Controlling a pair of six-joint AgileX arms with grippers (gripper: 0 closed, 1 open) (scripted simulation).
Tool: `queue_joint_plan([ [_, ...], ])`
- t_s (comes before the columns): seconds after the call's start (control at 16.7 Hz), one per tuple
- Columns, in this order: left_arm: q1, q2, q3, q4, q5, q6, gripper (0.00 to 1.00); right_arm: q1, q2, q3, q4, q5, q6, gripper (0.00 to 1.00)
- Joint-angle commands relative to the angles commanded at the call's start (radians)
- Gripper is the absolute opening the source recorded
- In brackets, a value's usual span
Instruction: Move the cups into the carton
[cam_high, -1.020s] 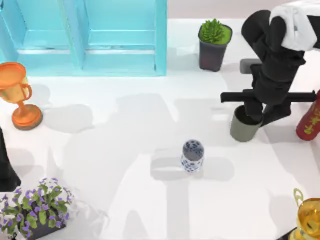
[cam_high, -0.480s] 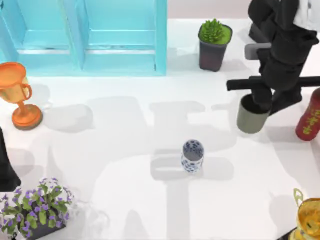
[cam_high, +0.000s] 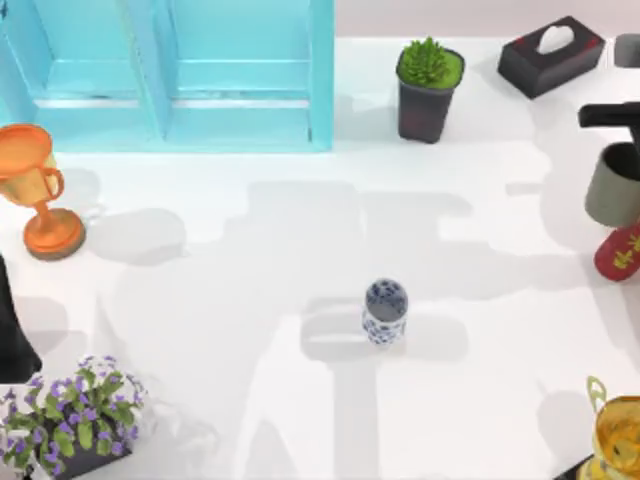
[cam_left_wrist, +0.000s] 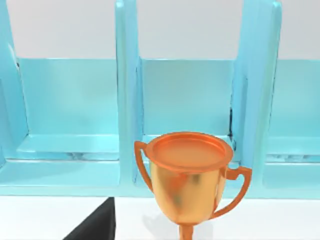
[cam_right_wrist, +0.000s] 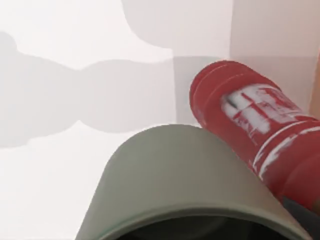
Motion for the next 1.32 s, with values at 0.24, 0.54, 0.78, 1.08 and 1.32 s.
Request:
queue_joint_plan([
  [0.24,0.0,0.0,0.0,0.0,0.0,0.0,1.0,0.002,0.005,-0.002,0.002,0.002,0.0,0.0],
  [0.54,0.0,0.0,0.0,0.0,0.0,0.0,1.0,-0.096,-0.104,-0.102,0.013,-0.042,-0.114,0.0],
  [0.78,0.0,0.0,0.0,0.0,0.0,0.0,1.0,-0.336,-0.309,-0.26,0.054,-0.083,-0.383,0.0],
  [1.08,0.0,0.0,0.0,0.0,0.0,0.0,1.0,-0.651,-0.492,-0.42,0.055,-0.063,-0.688,0.0],
  [1.32,0.0,0.0,0.0,0.0,0.0,0.0,1.0,-0.786,-0.533,-0.471,0.035,-0.025,-0.798,0.0],
])
